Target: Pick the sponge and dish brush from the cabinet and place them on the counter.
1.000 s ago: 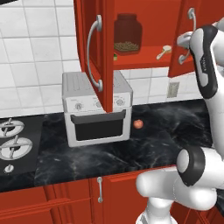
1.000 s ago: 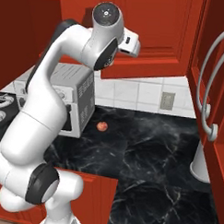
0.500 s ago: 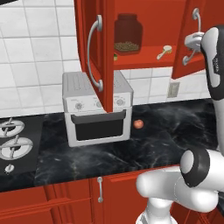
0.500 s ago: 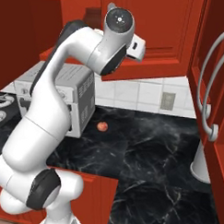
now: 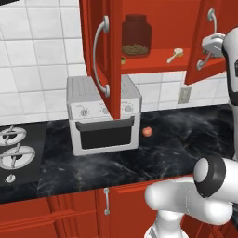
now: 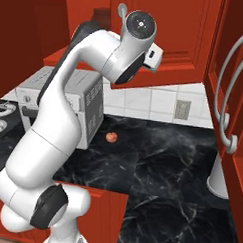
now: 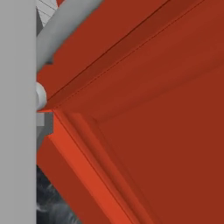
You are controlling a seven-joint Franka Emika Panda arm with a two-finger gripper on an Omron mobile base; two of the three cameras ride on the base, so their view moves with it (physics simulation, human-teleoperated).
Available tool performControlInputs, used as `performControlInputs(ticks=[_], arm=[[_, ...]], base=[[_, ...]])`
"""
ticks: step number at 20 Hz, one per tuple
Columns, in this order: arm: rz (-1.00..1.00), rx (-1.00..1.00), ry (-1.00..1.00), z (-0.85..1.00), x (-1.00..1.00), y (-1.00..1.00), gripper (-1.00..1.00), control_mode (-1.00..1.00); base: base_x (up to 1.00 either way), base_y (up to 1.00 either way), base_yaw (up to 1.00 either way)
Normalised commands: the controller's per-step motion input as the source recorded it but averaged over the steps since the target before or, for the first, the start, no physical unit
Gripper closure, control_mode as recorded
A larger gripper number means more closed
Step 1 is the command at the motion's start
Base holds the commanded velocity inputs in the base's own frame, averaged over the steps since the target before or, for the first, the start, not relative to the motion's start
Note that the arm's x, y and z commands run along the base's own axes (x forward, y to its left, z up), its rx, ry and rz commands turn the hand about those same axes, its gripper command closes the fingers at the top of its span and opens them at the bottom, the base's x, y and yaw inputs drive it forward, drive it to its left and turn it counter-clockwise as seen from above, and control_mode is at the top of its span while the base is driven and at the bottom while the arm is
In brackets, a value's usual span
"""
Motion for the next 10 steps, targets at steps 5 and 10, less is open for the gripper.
performControlInputs(ticks=[5, 10], arm=[[0.00, 0.10, 0.00, 0.16, -0.19, -0.43, 1.00, -1.00], [0.00, 0.10, 0.00, 0.17, -0.17, -0.40, 1.00, -1.00]], base=[[0.00, 0.00, 0.00], [0.00, 0.00, 0.00]])
